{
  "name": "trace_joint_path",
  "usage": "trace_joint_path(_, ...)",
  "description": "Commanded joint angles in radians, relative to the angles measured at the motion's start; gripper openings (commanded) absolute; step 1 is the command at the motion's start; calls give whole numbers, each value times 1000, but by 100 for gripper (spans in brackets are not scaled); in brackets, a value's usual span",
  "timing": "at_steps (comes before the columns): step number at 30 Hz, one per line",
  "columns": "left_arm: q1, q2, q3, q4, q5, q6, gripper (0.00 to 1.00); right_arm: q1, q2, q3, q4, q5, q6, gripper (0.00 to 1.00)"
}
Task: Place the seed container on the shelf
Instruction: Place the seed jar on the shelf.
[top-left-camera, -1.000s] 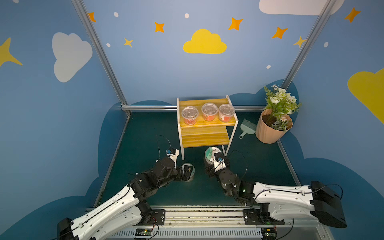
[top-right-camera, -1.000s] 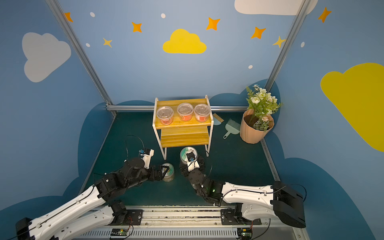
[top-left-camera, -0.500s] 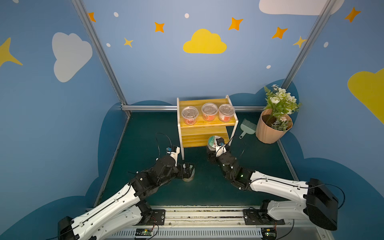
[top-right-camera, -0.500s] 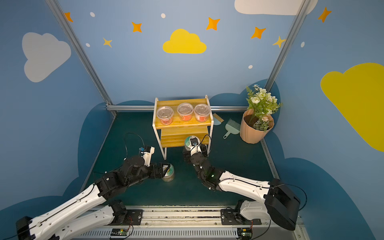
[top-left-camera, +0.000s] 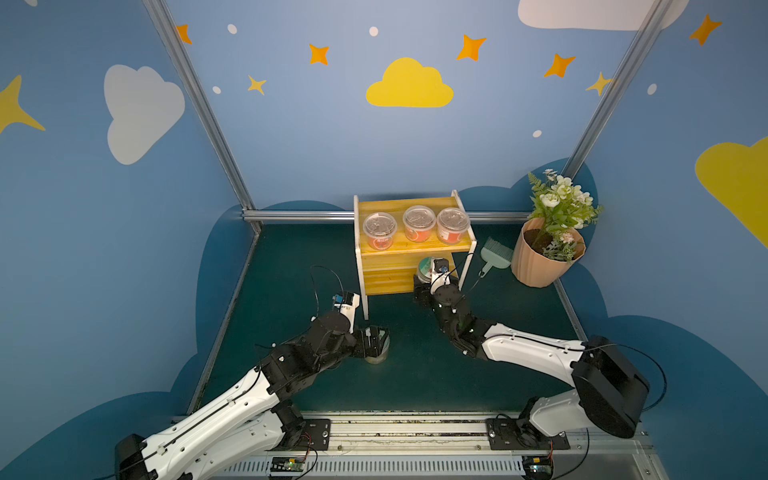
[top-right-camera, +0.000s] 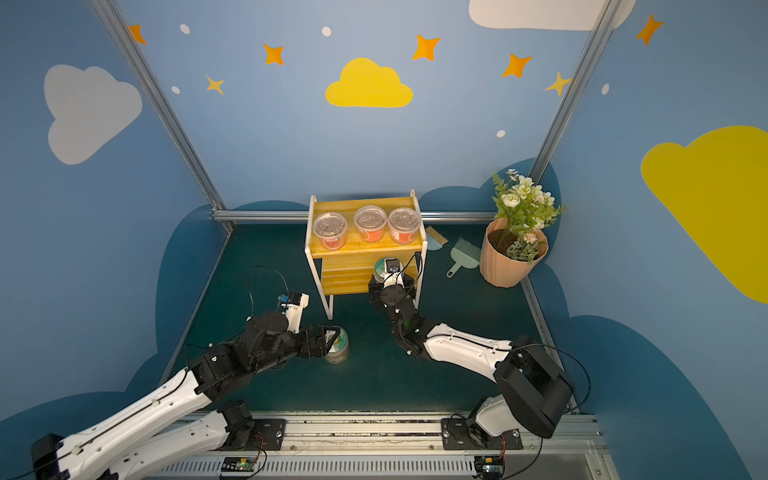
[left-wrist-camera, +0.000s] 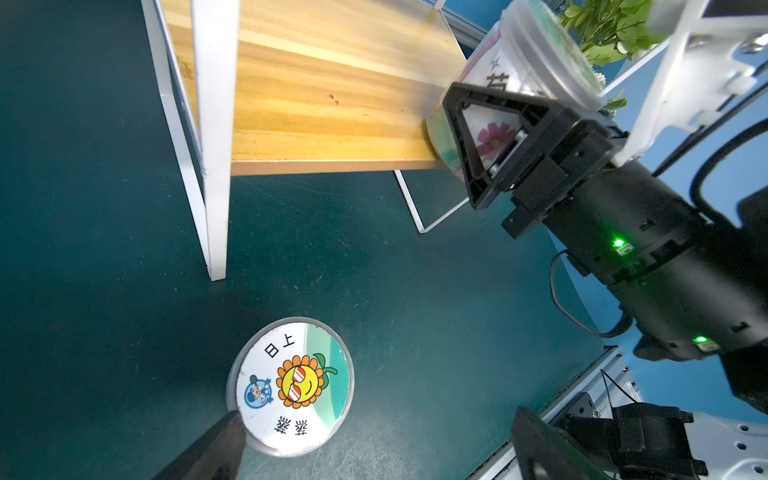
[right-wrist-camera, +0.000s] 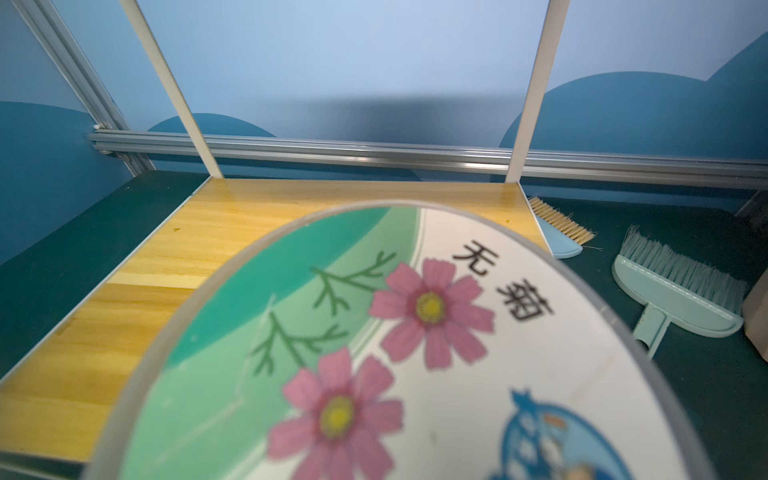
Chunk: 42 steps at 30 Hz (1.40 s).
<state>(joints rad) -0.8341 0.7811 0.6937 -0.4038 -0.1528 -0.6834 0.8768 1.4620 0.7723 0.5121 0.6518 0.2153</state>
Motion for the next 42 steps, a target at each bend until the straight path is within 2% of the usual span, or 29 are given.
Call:
trace_joint_path(1, -1, -35, -7, -10, -15, 14, 100, -18, 16, 37, 98, 5, 30, 70)
trace_joint_path(14, 11, -63, -37, -62, -13, 12, 100, -56, 78, 91, 63, -2, 67, 72)
trace_joint_path(23, 19, -86, -74, -89, 9, -22, 100, -63, 97, 120, -13, 27, 144, 92)
trace_joint_path(31, 19, -137, -111, -120, 17, -50, 100, -45, 88, 116, -54, 74, 203, 94)
trace_joint_path(37, 19, -146, -131, -129, 41, -70, 100, -25, 55, 138, -216, 155, 329, 95)
trace_joint_path(42, 18, -156, -146, -129, 48, -84, 100, -19, 41, 150, -288, 156, 385, 95)
